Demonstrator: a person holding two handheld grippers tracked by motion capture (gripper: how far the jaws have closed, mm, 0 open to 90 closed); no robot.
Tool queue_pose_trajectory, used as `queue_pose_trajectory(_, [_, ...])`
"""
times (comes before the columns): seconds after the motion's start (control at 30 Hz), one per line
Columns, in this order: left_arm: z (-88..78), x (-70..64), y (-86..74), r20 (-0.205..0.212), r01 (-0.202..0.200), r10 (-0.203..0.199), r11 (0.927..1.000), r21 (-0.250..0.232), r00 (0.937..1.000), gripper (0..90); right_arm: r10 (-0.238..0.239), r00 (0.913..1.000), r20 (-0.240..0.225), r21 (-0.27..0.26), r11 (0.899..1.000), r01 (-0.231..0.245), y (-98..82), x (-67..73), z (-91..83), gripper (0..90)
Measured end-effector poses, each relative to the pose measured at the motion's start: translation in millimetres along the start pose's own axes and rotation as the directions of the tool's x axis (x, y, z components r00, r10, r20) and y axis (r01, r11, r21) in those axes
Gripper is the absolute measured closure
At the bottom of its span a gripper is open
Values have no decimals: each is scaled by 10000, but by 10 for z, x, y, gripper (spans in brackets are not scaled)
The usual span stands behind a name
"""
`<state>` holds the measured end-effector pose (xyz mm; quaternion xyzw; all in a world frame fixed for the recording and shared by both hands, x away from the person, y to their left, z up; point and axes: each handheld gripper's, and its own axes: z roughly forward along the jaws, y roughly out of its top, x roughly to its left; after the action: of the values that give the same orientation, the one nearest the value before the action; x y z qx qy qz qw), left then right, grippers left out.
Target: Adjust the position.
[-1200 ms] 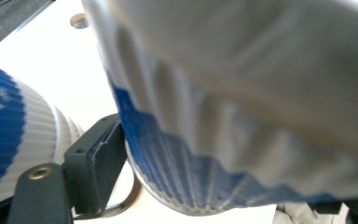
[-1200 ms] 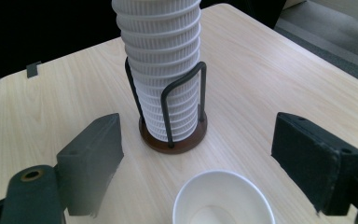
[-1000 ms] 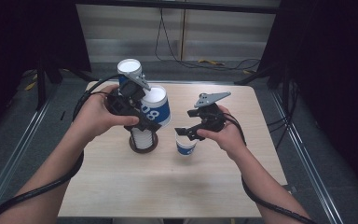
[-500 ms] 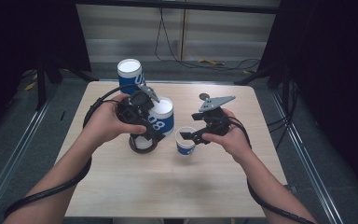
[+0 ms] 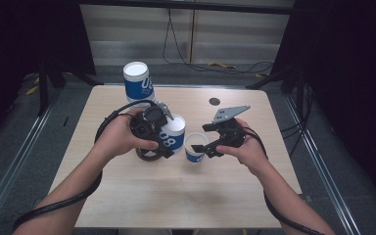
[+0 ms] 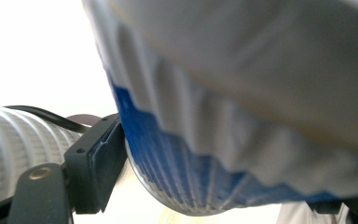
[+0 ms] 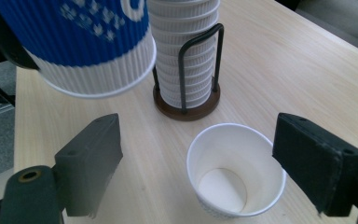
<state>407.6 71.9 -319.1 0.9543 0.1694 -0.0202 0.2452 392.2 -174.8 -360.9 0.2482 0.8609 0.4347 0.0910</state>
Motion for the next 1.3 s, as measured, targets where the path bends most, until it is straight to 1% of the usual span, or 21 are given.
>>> queue_pose_trajectory(0.07, [56,-4,-14,48,81,-81,9999,124,10000,201,-52,10000,-67,79,10000,53,-13,12,4,151])
queue_pose_trajectory(0.13, [97,7,-28,136,-23,19,9995,303,9999,201,-143,9998,-155,158,9998,146,-31,24,1,151])
queue_pose_trajectory(0.2, [142,17,-48,185,-4,-2,9994,340,9998,201,-214,9995,-220,194,9996,218,-47,26,-10,151])
queue_pose_trajectory(0.23, [164,19,-58,209,53,-61,9993,363,9998,201,-192,9995,-254,198,9996,198,-52,29,-20,151])
queue_pose_trajectory(0.27, [178,29,-60,230,-47,37,9991,429,9997,201,-201,9995,-260,179,9996,205,-59,28,-30,151])
queue_pose_trajectory(0.33, [228,32,-75,184,33,-43,9987,504,9998,201,-227,9991,-360,200,9995,234,-68,28,-45,151])
queue_pose_trajectory(0.4, [296,34,-88,190,17,-29,9982,591,9998,201,-257,9987,-451,94,9996,262,-69,30,-65,151])
queue_pose_trajectory(0.5, [380,38,-94,232,21,-37,9976,693,9997,201,-314,9981,-537,90,9994,319,-62,42,-79,151])
queue_pose_trajectory(0.53, [395,45,-91,225,-75,57,9967,814,9997,201,-339,9978,-574,89,9994,344,-57,49,-82,151])
queue_pose_trajectory(0.57, [429,43,-92,256,-25,4,9967,805,9997,201,-326,9975,-631,95,9994,332,-55,53,-81,151])
queue_pose_trajectory(0.67, [480,47,-91,292,-111,83,9952,969,9995,201,-438,9959,-789,229,9987,457,-37,74,-77,150])
queue_pose_trajectory(0.73, [524,44,-103,275,-19,-7,9955,952,9996,201,-545,9943,-917,255,9980,570,-22,87,-71,150])
queue_pose_trajectory(0.77, [538,46,-106,344,14,-52,9941,1085,9994,201,-578,9934,-986,270,9978,608,-16,94,-69,150])
queue_pose_trajectory(0.83, [568,51,-109,318,-108,71,9929,1182,9995,201,-656,9924,-1045,333,9970,694,1,112,-60,149])
queue_pose_trajectory(0.9, [595,24,-110,310,-7,-30,9927,1210,9995,201,-665,9909,-1171,393,9967,715,16,130,-41,149])
queue_pose_trajectory(0.93, [603,24,-102,314,-216,178,9915,1280,9993,201,-709,9897,-1240,415,9962,765,24,141,-24,149])
queue_pose_trajectory(0.97, [615,8,-98,294,-162,126,9919,1260,9995,201,-727,9889,-1299,436,9959,789,30,152,-6,149])
queue_pose_trajectory(1.07, [639,-8,-67,411,-516,462,9888,1403,9981,201,-789,9863,-1451,483,9951,867,50,182,53,149])
queue_pose_trajectory(1.17, [677,-44,-59,469,-369,313,9916,1243,9984,201,-855,9816,-1709,498,9942,952,83,225,122,151])
queue_pose_trajectory(1.23, [689,-58,-53,552,-414,347,9912,1254,9979,200,-851,9802,-1786,494,9942,953,98,241,148,153])
queue_pose_trajectory(1.3, [703,-67,-52,550,-587,527,9917,1148,9971,199,-803,9788,-1884,416,9951,896,108,247,169,155])
